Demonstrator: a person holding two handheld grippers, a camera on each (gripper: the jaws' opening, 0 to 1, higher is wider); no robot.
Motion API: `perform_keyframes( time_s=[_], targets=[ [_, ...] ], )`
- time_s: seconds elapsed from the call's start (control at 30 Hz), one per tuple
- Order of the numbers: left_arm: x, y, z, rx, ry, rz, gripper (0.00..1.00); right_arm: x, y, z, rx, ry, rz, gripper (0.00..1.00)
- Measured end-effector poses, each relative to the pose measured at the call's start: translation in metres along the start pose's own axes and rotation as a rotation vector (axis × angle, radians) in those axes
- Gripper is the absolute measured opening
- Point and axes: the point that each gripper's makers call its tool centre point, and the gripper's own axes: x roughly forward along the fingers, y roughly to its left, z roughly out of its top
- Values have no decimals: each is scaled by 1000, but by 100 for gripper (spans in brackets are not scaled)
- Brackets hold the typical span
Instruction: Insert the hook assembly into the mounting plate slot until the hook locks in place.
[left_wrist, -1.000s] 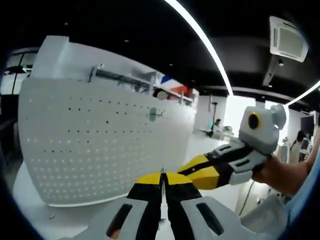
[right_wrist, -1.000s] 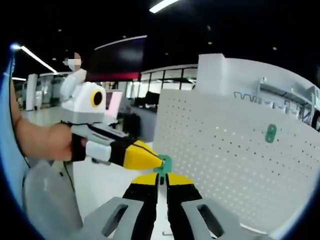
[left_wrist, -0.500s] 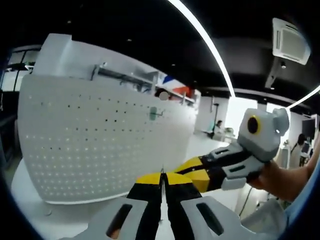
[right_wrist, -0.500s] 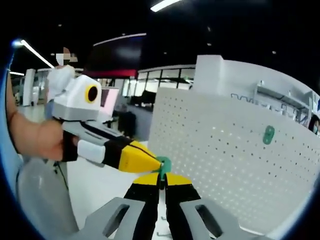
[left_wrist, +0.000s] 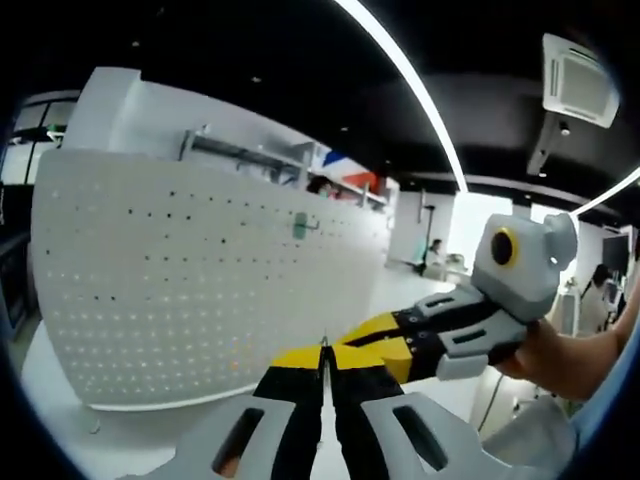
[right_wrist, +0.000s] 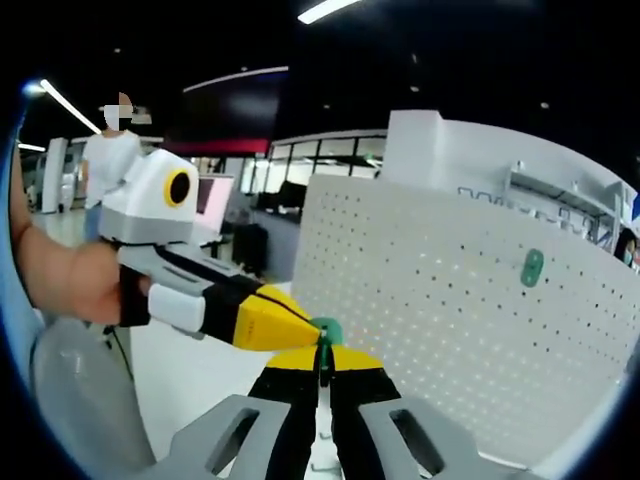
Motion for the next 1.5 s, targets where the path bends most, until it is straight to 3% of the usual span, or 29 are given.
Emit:
perform_keyframes(
  time_s=[0.8, 1.17, 1.5],
  targets=[
    [-6, -5, 4, 138, -9, -98, 11, -14, -20, -3, 37, -5, -45, 1],
    [-28, -1, 16, 257, -64, -154, 18, -29, -42, -8, 55, -3, -104, 1],
    [-49, 12, 17, 321, -64, -168, 30, -45, -67, -14, 67, 9, -166, 1]
  ],
)
